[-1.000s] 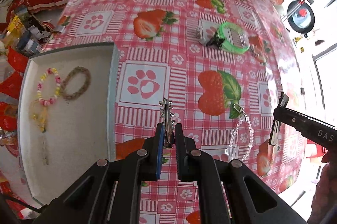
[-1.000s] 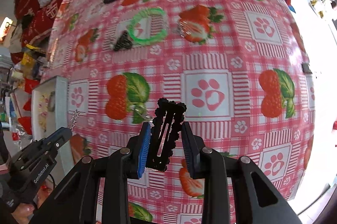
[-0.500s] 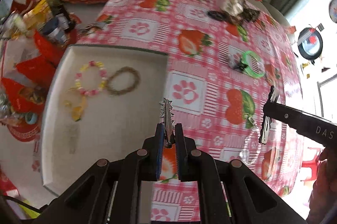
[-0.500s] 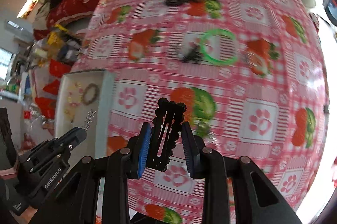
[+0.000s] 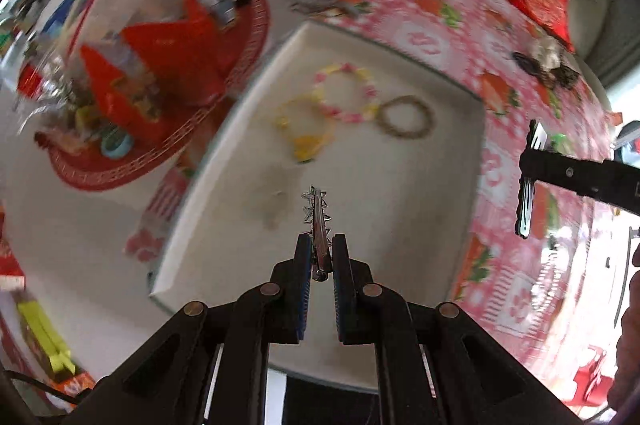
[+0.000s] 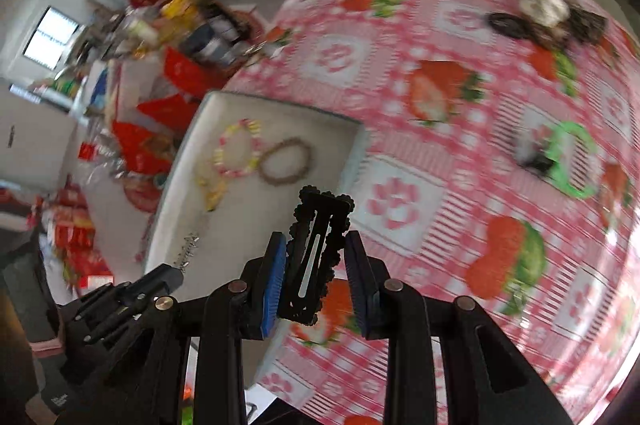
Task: Organize jewelry
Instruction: 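Carry both clips over the white tray and open both grippers to drop them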
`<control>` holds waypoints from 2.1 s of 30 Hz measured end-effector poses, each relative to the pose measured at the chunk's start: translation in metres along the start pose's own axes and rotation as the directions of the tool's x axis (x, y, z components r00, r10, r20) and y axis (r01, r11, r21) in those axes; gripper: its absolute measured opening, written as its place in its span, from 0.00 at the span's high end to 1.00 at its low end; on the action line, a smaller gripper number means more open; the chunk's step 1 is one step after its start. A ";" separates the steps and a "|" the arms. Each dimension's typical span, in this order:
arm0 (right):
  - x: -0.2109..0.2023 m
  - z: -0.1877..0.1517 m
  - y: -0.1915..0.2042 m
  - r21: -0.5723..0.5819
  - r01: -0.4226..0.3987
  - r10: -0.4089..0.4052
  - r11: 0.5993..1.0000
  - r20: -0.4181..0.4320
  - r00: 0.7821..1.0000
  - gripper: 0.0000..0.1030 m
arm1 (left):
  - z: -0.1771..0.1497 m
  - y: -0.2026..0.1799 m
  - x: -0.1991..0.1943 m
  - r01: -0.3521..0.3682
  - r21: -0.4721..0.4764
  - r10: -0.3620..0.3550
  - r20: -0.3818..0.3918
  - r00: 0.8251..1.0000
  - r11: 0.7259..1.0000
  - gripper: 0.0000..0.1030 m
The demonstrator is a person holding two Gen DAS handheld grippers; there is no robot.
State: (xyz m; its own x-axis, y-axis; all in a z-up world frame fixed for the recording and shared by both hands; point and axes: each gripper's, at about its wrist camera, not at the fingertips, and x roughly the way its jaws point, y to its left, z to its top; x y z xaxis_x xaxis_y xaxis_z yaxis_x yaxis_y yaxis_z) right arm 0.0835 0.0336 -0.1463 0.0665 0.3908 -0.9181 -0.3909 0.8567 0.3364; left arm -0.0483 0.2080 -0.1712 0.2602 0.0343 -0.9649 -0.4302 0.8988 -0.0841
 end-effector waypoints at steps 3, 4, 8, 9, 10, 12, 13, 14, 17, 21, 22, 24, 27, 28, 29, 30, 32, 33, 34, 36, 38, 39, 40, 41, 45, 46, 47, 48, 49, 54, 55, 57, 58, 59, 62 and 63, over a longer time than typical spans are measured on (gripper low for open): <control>0.019 0.004 0.021 -0.046 -0.023 0.021 0.999 -0.032 0.999 0.69 | -0.003 0.019 0.009 -0.016 -0.041 0.015 -0.013 1.000 0.999 0.85; 0.025 0.005 0.028 -0.062 -0.028 0.026 0.998 -0.043 0.999 0.69 | -0.004 0.024 0.011 -0.020 -0.050 0.019 -0.013 1.000 0.999 0.85; 0.052 0.007 0.052 -0.106 -0.053 0.043 0.993 -0.095 0.995 0.69 | -0.006 0.037 0.019 -0.039 -0.069 0.038 -0.015 0.999 0.997 0.85; 0.058 0.008 0.056 -0.107 -0.058 0.046 0.993 -0.106 0.993 0.69 | -0.006 0.039 0.022 -0.039 -0.073 0.038 -0.018 0.999 0.997 0.85; 0.065 0.009 0.060 -0.108 -0.064 0.051 0.992 -0.120 0.991 0.69 | -0.006 0.041 0.025 -0.041 -0.077 0.039 -0.021 0.999 0.996 0.85; 0.075 0.011 0.066 -0.106 -0.070 0.055 0.992 -0.137 0.989 0.69 | -0.006 0.044 0.031 -0.048 -0.075 0.046 -0.026 0.999 0.996 0.85; 0.080 0.012 0.068 -0.108 -0.073 0.057 0.992 -0.143 0.988 0.69 | -0.007 0.043 0.034 -0.059 -0.066 0.057 -0.025 0.998 0.996 0.85; 0.086 0.013 0.071 -0.112 -0.072 0.055 0.991 -0.149 0.987 0.69 | -0.007 0.043 0.035 -0.064 -0.061 0.063 -0.026 0.998 0.996 0.85; 0.098 0.015 0.075 -0.116 -0.066 0.046 0.991 -0.164 0.985 0.69 | -0.009 0.042 0.040 -0.070 -0.054 0.069 -0.033 0.997 0.996 0.85; 0.108 0.017 0.077 -0.117 -0.054 0.034 0.992 -0.173 0.984 0.69 | -0.010 0.041 0.043 -0.073 -0.048 0.071 -0.037 0.997 0.996 0.85; 0.110 0.017 0.077 -0.117 -0.053 0.032 0.992 -0.176 0.984 0.69 | -0.011 0.041 0.044 -0.073 -0.045 0.071 -0.039 0.997 0.996 0.85; 0.113 0.017 0.077 -0.121 -0.050 0.027 0.991 -0.180 0.983 0.69 | -0.012 0.040 0.046 -0.079 -0.033 0.077 -0.041 0.996 0.996 0.85; 0.118 0.016 0.078 -0.125 -0.042 0.018 0.991 -0.185 0.983 0.68 | -0.013 0.038 0.047 -0.081 -0.023 0.080 -0.043 0.996 0.996 0.85; 0.119 0.016 0.078 -0.127 -0.040 0.016 0.991 -0.186 0.982 0.68 | -0.013 0.038 0.047 -0.081 -0.020 0.081 -0.040 0.996 0.996 0.85; 0.121 0.017 0.078 -0.128 -0.037 0.013 0.991 -0.185 0.983 0.68 | -0.013 0.037 0.047 -0.081 -0.013 0.080 -0.039 0.996 0.997 0.85; 0.121 0.017 0.079 -0.129 -0.034 0.009 0.991 -0.184 0.983 0.68 | -0.012 0.036 0.047 -0.082 -0.009 0.081 -0.039 0.996 0.997 0.85; 0.123 0.018 0.078 -0.131 -0.029 0.004 0.991 -0.184 0.983 0.68 | -0.012 0.034 0.049 -0.086 0.007 0.086 -0.041 0.995 0.996 0.85; 0.124 0.019 0.078 -0.131 -0.027 0.003 0.991 -0.185 0.983 0.68 | -0.012 0.033 0.049 -0.087 0.010 0.087 -0.042 0.995 0.996 0.85; 0.125 0.020 0.078 -0.131 -0.029 0.004 0.991 -0.183 0.983 0.68 | -0.011 0.032 0.050 -0.088 0.014 0.089 -0.045 0.995 0.996 0.85; 0.125 0.021 0.080 -0.139 -0.026 0.000 0.990 -0.181 0.983 0.67 | -0.011 0.031 0.051 -0.087 0.018 0.088 -0.051 0.995 0.996 0.84; 0.126 0.021 0.080 -0.144 -0.022 -0.005 0.989 -0.182 0.983 0.67 | -0.011 0.030 0.052 -0.086 0.024 0.087 -0.054 0.995 0.996 0.84; 0.126 0.021 0.080 -0.144 -0.021 -0.005 0.989 -0.182 0.983 0.67 | -0.011 0.029 0.052 -0.085 0.027 0.086 -0.056 0.995 0.996 0.84; 0.126 0.021 0.080 -0.144 -0.021 -0.005 0.989 -0.182 0.983 0.67 | -0.011 0.028 0.052 -0.087 0.031 0.088 -0.058 0.994 0.996 0.84; 0.126 0.022 0.080 -0.145 -0.022 -0.005 0.989 -0.182 0.983 0.67 | -0.011 0.028 0.053 -0.088 0.033 0.090 -0.060 0.994 0.996 0.84; 0.126 0.022 0.080 -0.147 -0.033 0.005 0.989 -0.191 0.982 0.61 | -0.011 0.027 0.053 -0.093 0.033 0.095 -0.067 0.993 0.995 0.84; 0.127 0.023 0.080 -0.147 -0.042 0.013 0.988 -0.194 0.981 0.59 | -0.011 0.028 0.053 -0.095 0.031 0.097 -0.069 0.993 0.995 0.84; 0.127 0.023 0.080 -0.147 -0.046 0.016 0.988 -0.196 0.980 0.54 | -0.011 0.028 0.053 -0.096 0.030 0.098 -0.069 0.993 0.995 0.84; 0.127 0.024 0.080 -0.147 -0.045 0.016 0.988 -0.195 0.981 0.48 | -0.011 0.028 0.053 -0.097 0.032 0.099 -0.070 0.993 0.995 0.84; 0.126 0.025 0.080 -0.143 -0.045 0.017 0.989 -0.194 0.981 0.46 | -0.010 0.027 0.053 -0.099 0.035 0.102 -0.071 0.992 0.994 0.84; 0.116 0.027 0.072 -0.098 -0.078 0.059 0.992 -0.184 0.981 0.46 | -0.009 0.024 0.052 -0.113 0.050 0.117 -0.076 0.990 0.992 0.84; 0.112 0.028 0.071 -0.091 -0.082 0.065 0.992 -0.178 0.982 0.46 | -0.009 0.024 0.052 -0.115 0.051 0.119 -0.078 0.990 0.992 0.84; 0.104 0.030 0.068 -0.077 -0.090 0.077 0.993 -0.160 0.984 0.45 | -0.008 0.022 0.051 -0.116 0.056 0.121 -0.081 0.989 0.992 0.84; 0.100 0.031 0.065 -0.070 -0.094 0.083 0.993 -0.152 0.985 0.44 | -0.007 0.022 0.051 -0.118 0.059 0.123 -0.080 0.989 0.991 0.84; 0.095 0.031 0.063 -0.063 -0.098 0.088 0.993 -0.142 0.986 0.43 | -0.007 0.021 0.050 -0.118 0.062 0.123 -0.076 0.989 0.991 0.84; 0.080 0.030 0.054 -0.038 -0.107 0.102 0.994 -0.116 0.988 0.43 | -0.005 0.018 0.047 -0.128 0.074 0.133 -0.063 0.989 0.989 0.84; 0.076 0.029 0.052 -0.028 -0.108 0.105 0.994 -0.108 0.989 0.43 | -0.004 0.018 0.046 -0.130 0.078 0.135 -0.061 0.989 0.988 0.84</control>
State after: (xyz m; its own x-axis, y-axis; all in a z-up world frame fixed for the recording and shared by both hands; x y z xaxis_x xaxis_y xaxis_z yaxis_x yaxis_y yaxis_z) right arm 0.0948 0.1174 -0.1924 -0.0743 0.4398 -0.8950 -0.4216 0.7995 0.4279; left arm -0.0476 0.2234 -0.2186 0.1463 0.1284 -0.9809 -0.3918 0.9180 0.0618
